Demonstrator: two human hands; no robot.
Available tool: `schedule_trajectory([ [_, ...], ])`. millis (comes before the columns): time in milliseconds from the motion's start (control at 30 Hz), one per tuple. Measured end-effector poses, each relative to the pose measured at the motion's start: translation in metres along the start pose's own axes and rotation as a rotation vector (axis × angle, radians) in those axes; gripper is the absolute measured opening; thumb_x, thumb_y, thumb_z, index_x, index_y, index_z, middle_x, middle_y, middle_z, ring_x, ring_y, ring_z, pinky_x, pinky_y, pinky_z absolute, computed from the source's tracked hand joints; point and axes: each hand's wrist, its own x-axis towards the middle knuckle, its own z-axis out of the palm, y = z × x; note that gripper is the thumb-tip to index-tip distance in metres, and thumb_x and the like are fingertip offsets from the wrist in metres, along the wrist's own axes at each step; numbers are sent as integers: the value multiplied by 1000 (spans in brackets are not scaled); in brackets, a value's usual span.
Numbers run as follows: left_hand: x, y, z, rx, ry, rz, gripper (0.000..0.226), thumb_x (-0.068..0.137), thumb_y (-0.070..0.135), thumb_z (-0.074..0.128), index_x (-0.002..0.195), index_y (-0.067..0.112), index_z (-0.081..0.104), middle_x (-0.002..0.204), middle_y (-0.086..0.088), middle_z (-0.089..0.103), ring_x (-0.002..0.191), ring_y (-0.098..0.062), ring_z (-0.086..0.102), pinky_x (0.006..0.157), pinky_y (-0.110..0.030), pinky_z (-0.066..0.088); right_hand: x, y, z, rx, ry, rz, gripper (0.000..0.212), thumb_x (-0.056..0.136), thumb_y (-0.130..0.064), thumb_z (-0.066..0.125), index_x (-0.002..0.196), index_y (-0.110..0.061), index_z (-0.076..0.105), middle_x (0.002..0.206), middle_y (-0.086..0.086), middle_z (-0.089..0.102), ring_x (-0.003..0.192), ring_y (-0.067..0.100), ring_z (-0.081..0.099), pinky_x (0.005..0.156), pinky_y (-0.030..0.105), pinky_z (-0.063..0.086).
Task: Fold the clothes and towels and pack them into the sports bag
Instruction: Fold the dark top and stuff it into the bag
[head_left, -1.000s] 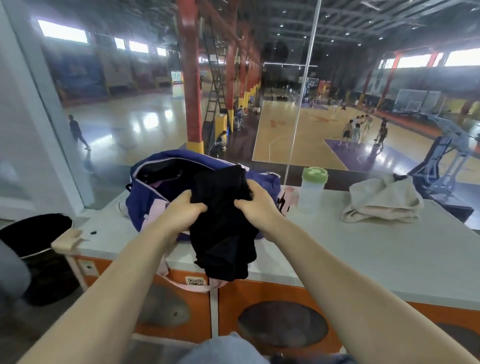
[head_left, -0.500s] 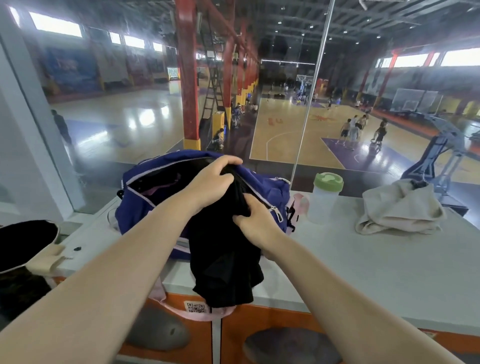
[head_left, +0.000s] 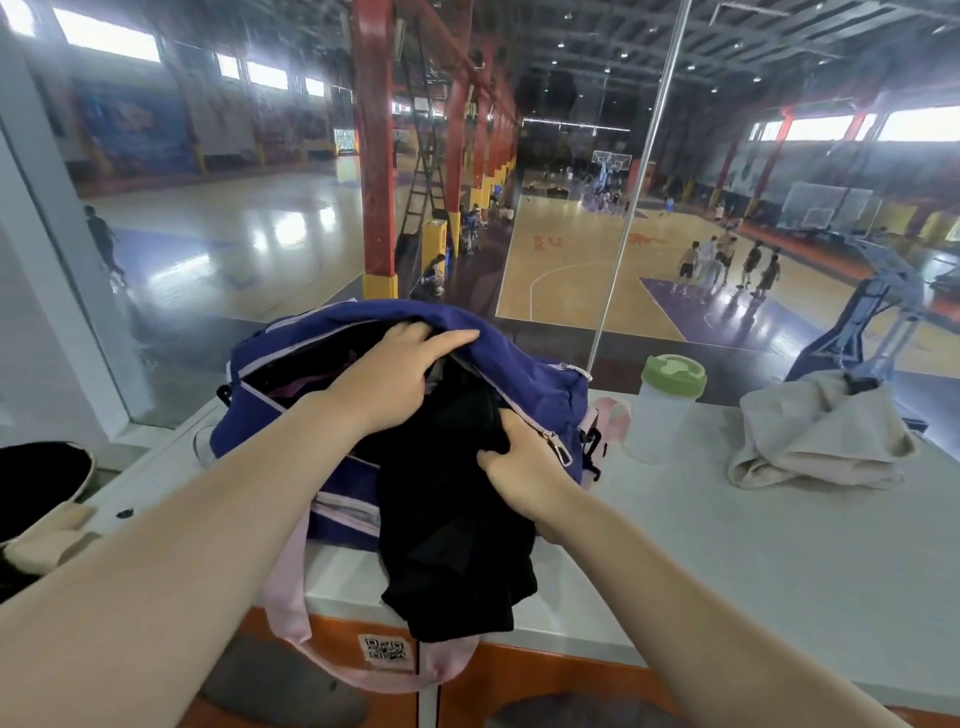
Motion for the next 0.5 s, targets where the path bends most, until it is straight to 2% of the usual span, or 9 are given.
schedule_trajectory([
  [100,-1,5,0,121,18,41,72,93,5,47,152,36,19,153,-4,33,141,-24,30,114,-39,30,1,-3,-2,-18,39,8,31,87,-12,50,112,-30,54,88,-12,57,76,-1,51,47,7,34],
  [200,3,13,-5,98,30,21,73,93,3,44,154,33,17,153,-5,33,140,-25,31,113,-40,33,4,-10,-3,-53,26,-4,27,88,-13,49,112,-25,52,85,-9,54,72,2,49,44,7,35],
  [233,2,20,-9,88,30,4,72,93,2,42,154,31,16,154,-5,32,140,-25,31,113,-40,33,5,-13,-1,-36,0,-3,28,89,-13,49,115,-22,52,86,-8,55,73,3,50,47,7,35],
  [333,9,31,-15,31,19,-32,69,94,0,37,155,23,15,158,-5,26,144,-24,26,117,-39,25,13,-26,6,102,0,-43,43,88,-13,48,130,-22,50,106,-2,63,92,13,59,71,23,49],
  [400,14,32,-21,-18,-5,-54,64,94,5,37,154,18,20,157,-7,29,144,-25,29,118,-40,24,26,-32,9,108,66,-122,53,89,-9,46,140,-25,44,121,-4,60,101,9,55,76,21,43],
  [500,14,29,-29,-123,0,-79,63,90,14,37,152,17,26,150,-9,41,138,-25,40,113,-48,32,49,-36,4,71,185,-189,57,95,-5,43,148,-24,35,135,0,54,108,11,52,86,17,37],
])
